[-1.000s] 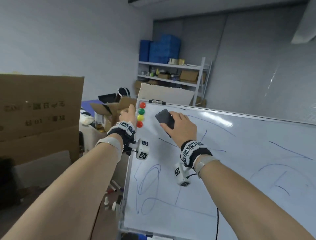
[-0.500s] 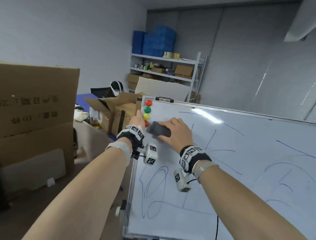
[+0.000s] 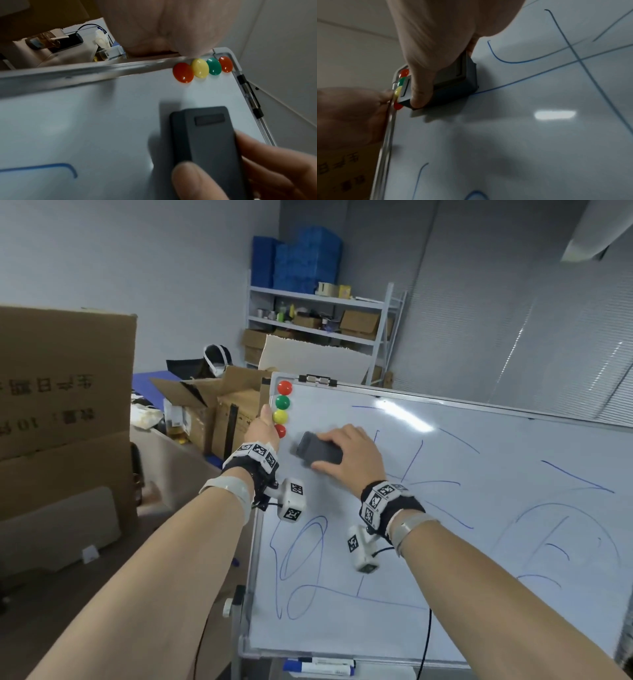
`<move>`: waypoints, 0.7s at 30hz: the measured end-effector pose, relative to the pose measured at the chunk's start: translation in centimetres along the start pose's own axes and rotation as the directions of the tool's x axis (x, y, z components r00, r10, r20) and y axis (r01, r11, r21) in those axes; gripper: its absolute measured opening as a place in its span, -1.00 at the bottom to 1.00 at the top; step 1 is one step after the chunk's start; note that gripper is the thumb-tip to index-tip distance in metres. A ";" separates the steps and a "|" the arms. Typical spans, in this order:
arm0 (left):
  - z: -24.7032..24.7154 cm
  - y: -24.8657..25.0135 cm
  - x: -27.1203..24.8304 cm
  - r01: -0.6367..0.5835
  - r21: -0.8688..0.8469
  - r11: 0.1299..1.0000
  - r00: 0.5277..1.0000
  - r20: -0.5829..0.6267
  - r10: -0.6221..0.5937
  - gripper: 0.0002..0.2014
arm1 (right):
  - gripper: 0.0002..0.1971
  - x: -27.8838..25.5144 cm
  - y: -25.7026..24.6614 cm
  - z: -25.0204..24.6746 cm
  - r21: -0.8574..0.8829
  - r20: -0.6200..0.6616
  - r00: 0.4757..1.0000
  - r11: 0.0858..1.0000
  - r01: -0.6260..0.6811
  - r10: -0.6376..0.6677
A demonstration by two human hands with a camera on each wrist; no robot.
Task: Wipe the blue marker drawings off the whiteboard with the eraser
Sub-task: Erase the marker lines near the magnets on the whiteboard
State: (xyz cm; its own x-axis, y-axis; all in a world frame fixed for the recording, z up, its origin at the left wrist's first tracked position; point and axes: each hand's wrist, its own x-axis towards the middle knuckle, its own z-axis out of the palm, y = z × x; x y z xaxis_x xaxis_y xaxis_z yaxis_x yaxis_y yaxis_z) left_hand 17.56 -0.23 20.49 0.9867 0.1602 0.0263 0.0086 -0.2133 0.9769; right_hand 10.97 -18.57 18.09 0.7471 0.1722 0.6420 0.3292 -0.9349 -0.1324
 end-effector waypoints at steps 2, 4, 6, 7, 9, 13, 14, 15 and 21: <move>0.1 0.1 0.0 0.004 0.010 1.000 1.000 0.000 -0.004 -0.33 | -0.47 0.2 0.8 -0.9 -0.067 0.050 0.998 0.996 0.053 -0.049; 0.5 0.0 0.0 -0.006 0.019 1.000 1.000 -0.017 0.006 -0.34 | -0.47 1.3 1.9 -2.6 -0.090 -0.035 0.999 0.996 -0.025 0.022; 0.9 -0.5 -0.2 -0.028 0.023 0.999 0.998 -0.048 0.029 -0.35 | -0.47 1.7 2.6 -3.6 -0.042 -0.160 0.979 0.990 -0.132 0.124; 1.0 -0.7 -0.2 -0.035 0.020 0.999 0.998 -0.060 0.037 -0.35 | -0.47 1.6 2.6 -3.5 -0.026 -0.185 0.973 0.989 -0.145 0.138; 0.9 -1.3 -0.4 -0.037 0.028 0.999 0.997 -0.068 0.039 -0.35 | -0.47 0.5 1.8 -1.9 0.000 -0.151 0.981 0.992 -0.126 0.125; 0.4 -3.6 -0.4 -0.024 0.061 0.998 0.998 -0.048 0.027 -0.38 | -0.47 -3.7 -0.3 2.7 0.052 0.083 0.996 0.999 0.005 -0.009; 0.4 -4.2 -0.6 -0.026 0.053 0.998 0.999 -0.042 0.028 -0.39 | -0.47 -4.3 -0.4 3.3 0.049 0.118 0.992 0.998 0.041 -0.047; 0.4 -4.8 -0.8 -0.020 0.045 0.999 0.999 -0.037 0.021 -0.40 | -0.47 -4.4 -0.4 3.3 0.041 0.140 0.988 0.997 0.067 -0.072; 0.5 -7.5 -2.2 0.082 0.010 0.997 0.996 0.017 -0.082 -0.43 | -0.43 -1.6 1.3 0.4 0.008 -0.069 0.995 0.998 -0.067 0.067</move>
State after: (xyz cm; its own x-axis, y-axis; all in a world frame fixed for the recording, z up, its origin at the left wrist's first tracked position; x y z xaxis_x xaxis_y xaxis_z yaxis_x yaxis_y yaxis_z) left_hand 15.42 0.54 13.05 0.9853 0.1609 -0.0575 0.0910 -0.2094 0.9736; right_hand 10.45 -19.93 16.59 0.7262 0.0873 0.6819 0.2833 -0.9417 -0.1812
